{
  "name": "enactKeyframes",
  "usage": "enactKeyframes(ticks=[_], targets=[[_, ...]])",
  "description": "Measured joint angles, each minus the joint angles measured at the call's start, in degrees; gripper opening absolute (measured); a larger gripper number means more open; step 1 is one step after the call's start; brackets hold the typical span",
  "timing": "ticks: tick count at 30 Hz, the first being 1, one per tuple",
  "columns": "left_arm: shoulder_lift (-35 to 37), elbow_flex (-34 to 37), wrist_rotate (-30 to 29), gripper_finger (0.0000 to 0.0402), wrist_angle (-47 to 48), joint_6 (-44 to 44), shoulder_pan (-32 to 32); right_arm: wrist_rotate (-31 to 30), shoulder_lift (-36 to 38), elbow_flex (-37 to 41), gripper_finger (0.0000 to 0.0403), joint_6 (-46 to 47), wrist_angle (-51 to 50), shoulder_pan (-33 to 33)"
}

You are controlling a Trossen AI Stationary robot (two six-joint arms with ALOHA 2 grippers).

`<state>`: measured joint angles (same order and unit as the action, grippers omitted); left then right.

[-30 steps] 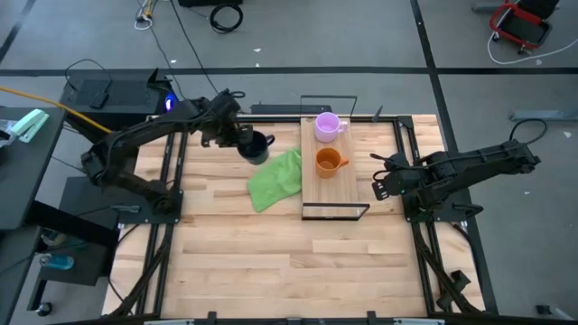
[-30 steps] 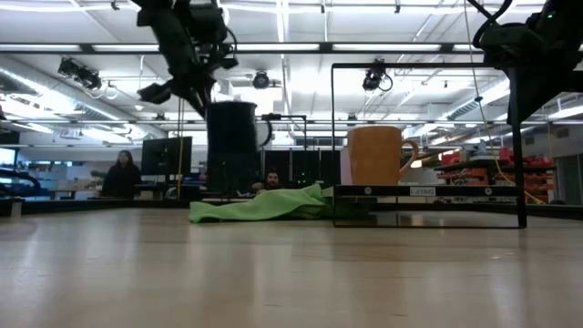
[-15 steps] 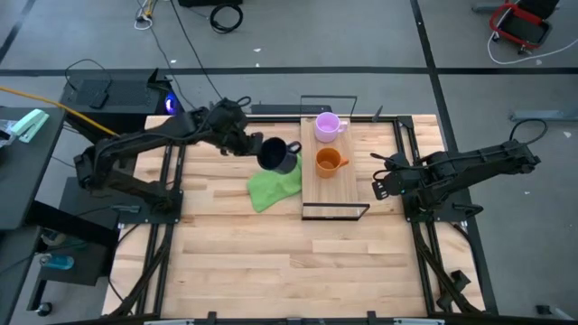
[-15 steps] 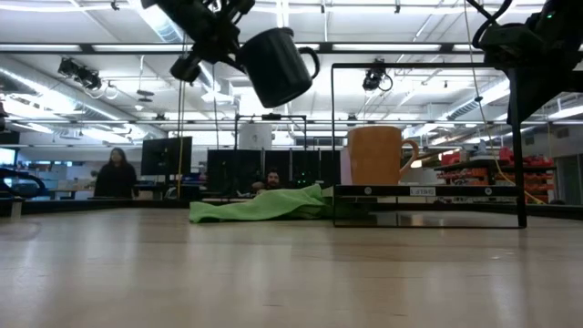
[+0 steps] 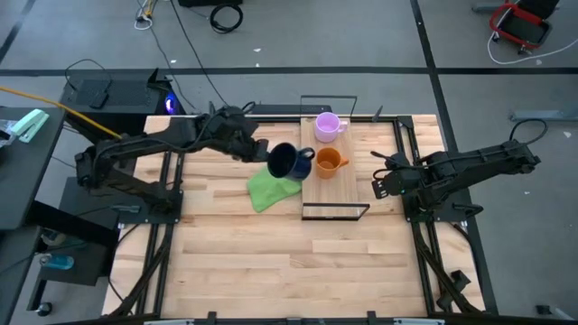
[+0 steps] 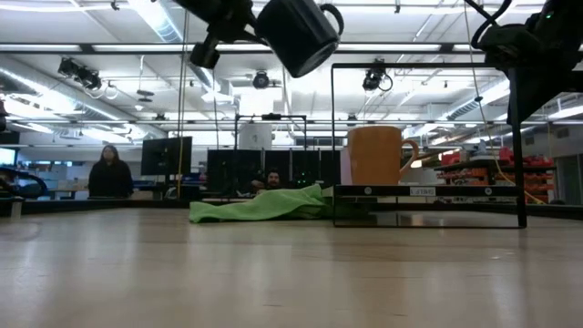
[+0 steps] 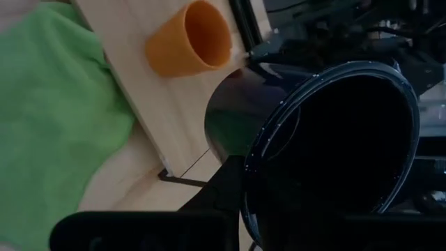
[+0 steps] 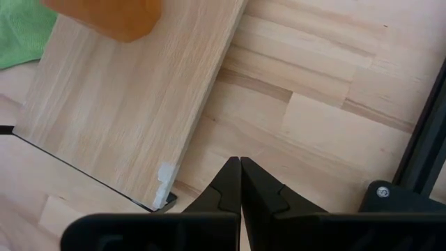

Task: Stack small to large cups/mugs on shelf
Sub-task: Put the blue mug on the shelf

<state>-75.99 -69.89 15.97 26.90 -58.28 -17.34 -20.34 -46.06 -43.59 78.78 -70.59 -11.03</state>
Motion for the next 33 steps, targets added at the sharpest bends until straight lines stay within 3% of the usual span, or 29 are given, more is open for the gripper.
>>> enactKeyframes(ticks=[9,12,20,33], targets=[[-5.71,-1.76,2.35,0.0028,0.72,6.41,-0.37,-0.02,0.00,0.00,0.0008,0.99,-0.02,0.02],[-10.15,-6.62,2.38,0.0028,3.39,10.48,-0.50,0.00,0.00,0.00,0.0008,1.24,0.00,0.01],[-23.45,-25.32,2.56,0.0027,23.45,22.38,-0.37,0.00,0.00,0.00,0.0008,2.69,-0.02,0.02],[-37.17,-42.64,0.07,0.0027,33.30,24.45,1.10,0.00,-0.02,0.00,0.0008,2.71,0.00,0.02]])
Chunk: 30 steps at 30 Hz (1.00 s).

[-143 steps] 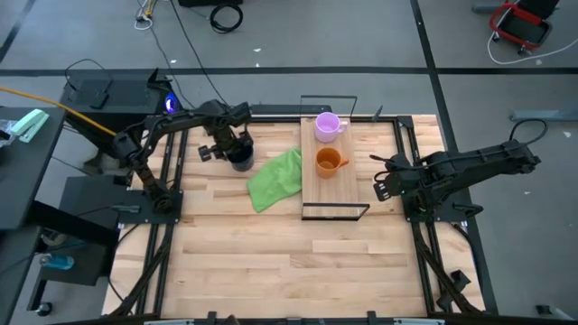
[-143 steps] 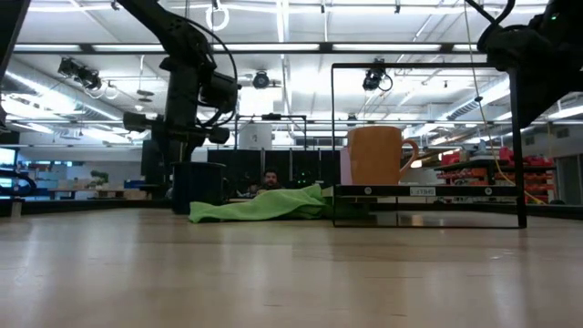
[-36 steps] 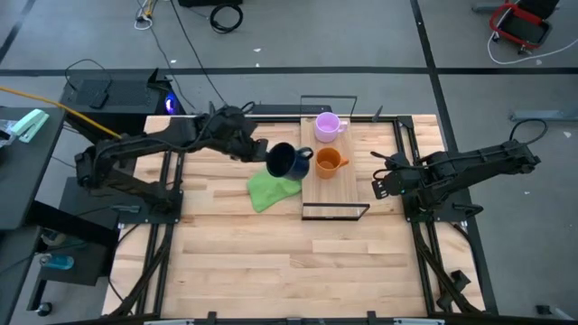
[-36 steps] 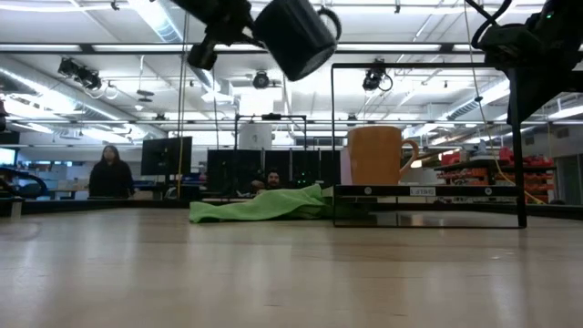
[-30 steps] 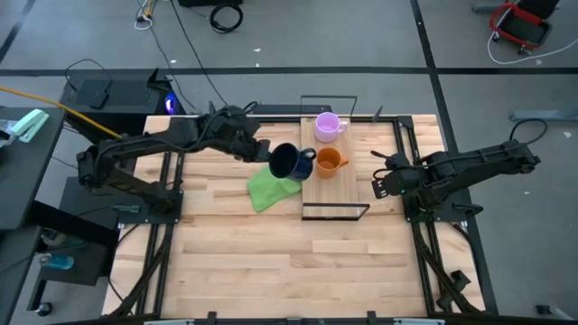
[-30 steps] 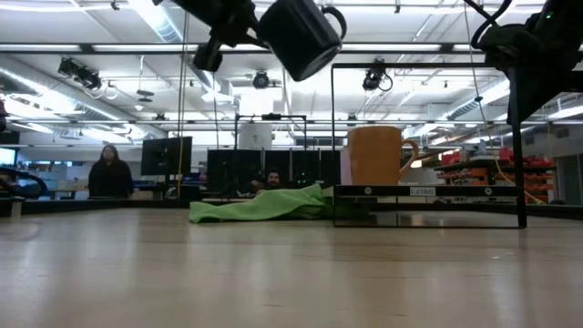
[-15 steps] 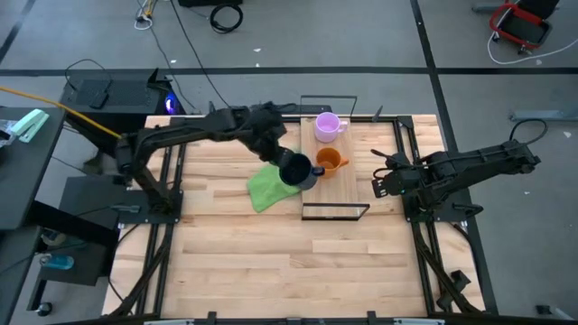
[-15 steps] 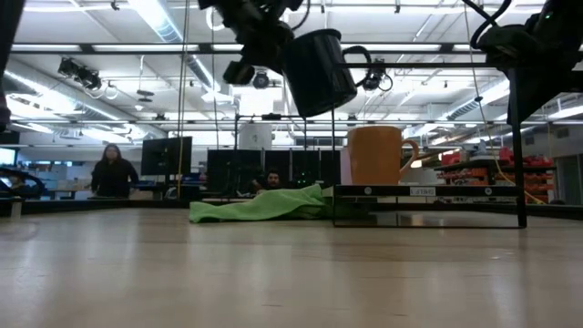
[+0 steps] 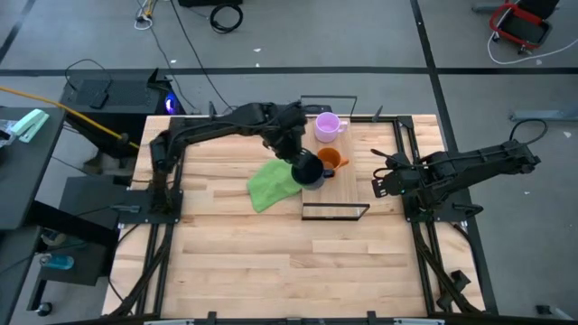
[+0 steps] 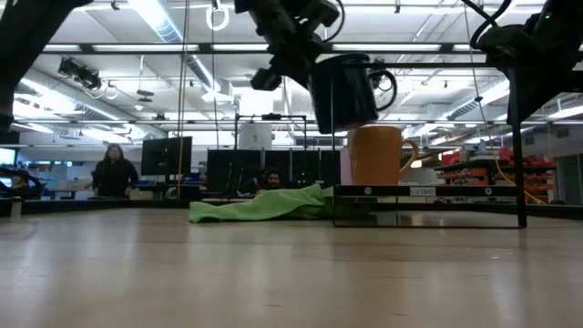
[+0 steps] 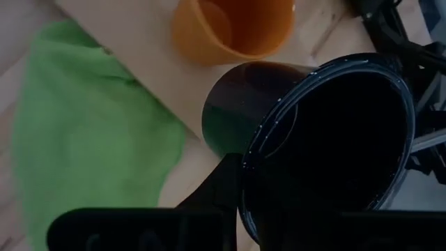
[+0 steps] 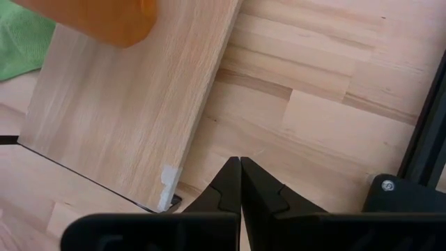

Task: Stack small to large cups/mugs on shelf
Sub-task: Put the blue mug on the shelf

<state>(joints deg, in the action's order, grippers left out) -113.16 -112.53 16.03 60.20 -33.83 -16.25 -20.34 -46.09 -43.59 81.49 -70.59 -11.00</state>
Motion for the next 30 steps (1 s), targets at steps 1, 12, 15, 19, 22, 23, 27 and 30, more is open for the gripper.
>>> enactKeyframes(ticks=[1,12,15,19,22,23,27,30], targets=[[-0.80,-0.76,-0.04,0.0027,-0.17,-0.21,0.34,0.00,0.00,0.00,0.0008,0.01,-0.02,0.00],[-6.16,-2.67,0.26,0.0027,-0.06,-3.04,2.58,0.00,0.00,0.00,0.0008,0.01,-0.01,0.00],[-6.82,-2.65,0.23,0.0027,0.25,-4.37,2.70,0.02,0.02,0.00,0.0008,0.00,-0.02,0.00],[-6.63,-2.67,0.12,0.0027,-0.22,-5.14,2.76,0.02,0.00,0.00,0.0008,0.00,-0.02,0.00],[-6.65,-2.65,-0.48,0.0027,-0.17,-6.03,3.02,0.02,0.00,0.00,0.0008,0.01,-0.01,0.00],[-6.65,-2.65,-0.53,0.0027,-0.17,-6.07,3.18,0.02,0.00,0.00,0.0008,0.00,-0.01,0.00],[-7.40,-2.65,-0.77,0.0027,-0.14,-7.10,3.78,0.03,0.00,-0.02,0.0008,0.01,0.00,0.00],[-8.26,-2.65,-0.73,0.0027,0.03,-7.11,4.41,0.02,0.02,0.00,0.0008,0.02,0.00,0.00]])
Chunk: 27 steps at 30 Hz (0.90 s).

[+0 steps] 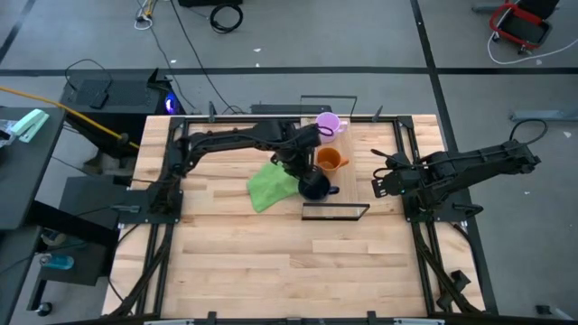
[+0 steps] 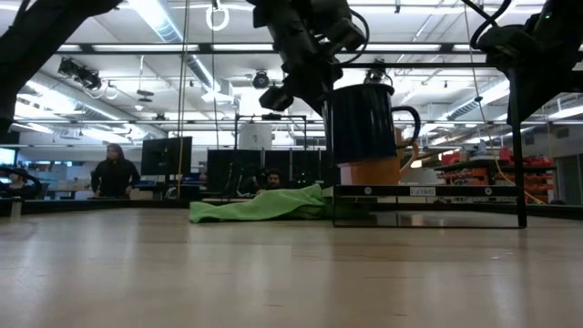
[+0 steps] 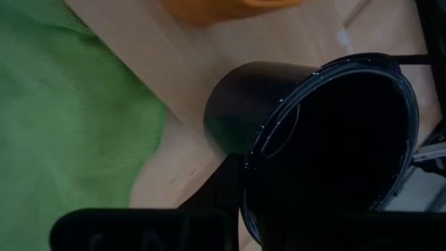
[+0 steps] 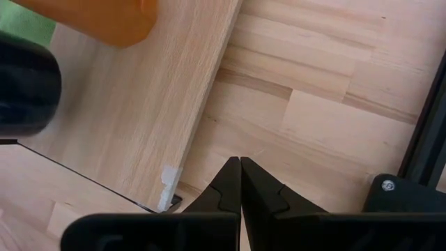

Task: Stack small to large cups/mugs on shelf
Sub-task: Put the blue mug on the shelf

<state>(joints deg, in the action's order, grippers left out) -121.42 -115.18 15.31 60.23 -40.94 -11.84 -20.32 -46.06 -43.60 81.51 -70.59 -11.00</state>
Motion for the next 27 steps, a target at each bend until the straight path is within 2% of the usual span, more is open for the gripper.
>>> enactKeyframes(ticks=[27], targets=[[-2.93,0.07,-0.06,0.0027,0.69,-0.27,1.45,0.02,-0.07,-0.02,0.0008,0.92,0.00,0.00]])
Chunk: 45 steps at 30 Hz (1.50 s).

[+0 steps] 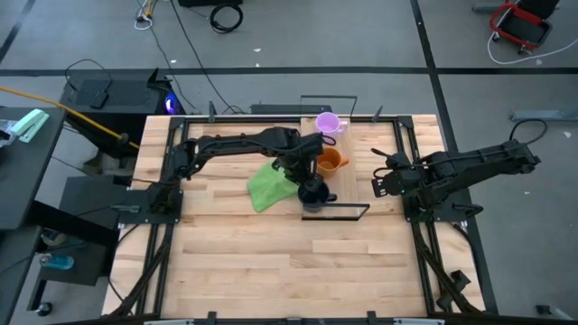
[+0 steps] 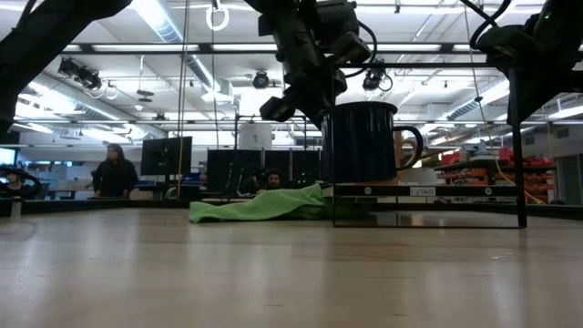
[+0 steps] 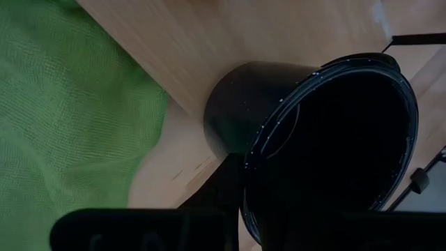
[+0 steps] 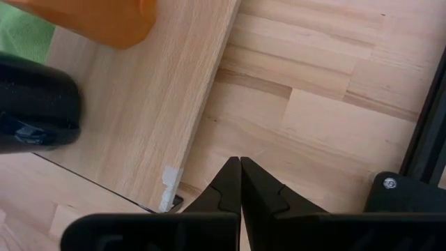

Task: Stack small to large cups/mugs on shelf
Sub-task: Put the blue mug on the shelf

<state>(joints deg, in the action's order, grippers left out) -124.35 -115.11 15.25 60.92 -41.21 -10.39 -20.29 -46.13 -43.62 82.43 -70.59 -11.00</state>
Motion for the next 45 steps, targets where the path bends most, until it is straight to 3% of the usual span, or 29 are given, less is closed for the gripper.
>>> enactKeyframes(ticks=[10,17,25,45], targets=[[0.02,0.00,0.00,0.0043,0.37,-0.11,-0.03,0.00,0.00,0.00,0.0008,-0.02,0.00,0.00],[0.04,0.00,0.00,0.0027,0.29,-0.11,-0.04,0.00,0.00,0.00,0.0008,-0.02,0.02,-0.02],[0.10,0.00,0.20,0.0072,0.12,0.35,-0.02,0.00,0.00,0.00,0.0008,-0.02,0.02,0.00],[0.12,0.00,1.87,0.0079,0.42,0.48,-1.67,0.00,0.00,0.00,0.0008,-0.04,0.00,-0.01]])
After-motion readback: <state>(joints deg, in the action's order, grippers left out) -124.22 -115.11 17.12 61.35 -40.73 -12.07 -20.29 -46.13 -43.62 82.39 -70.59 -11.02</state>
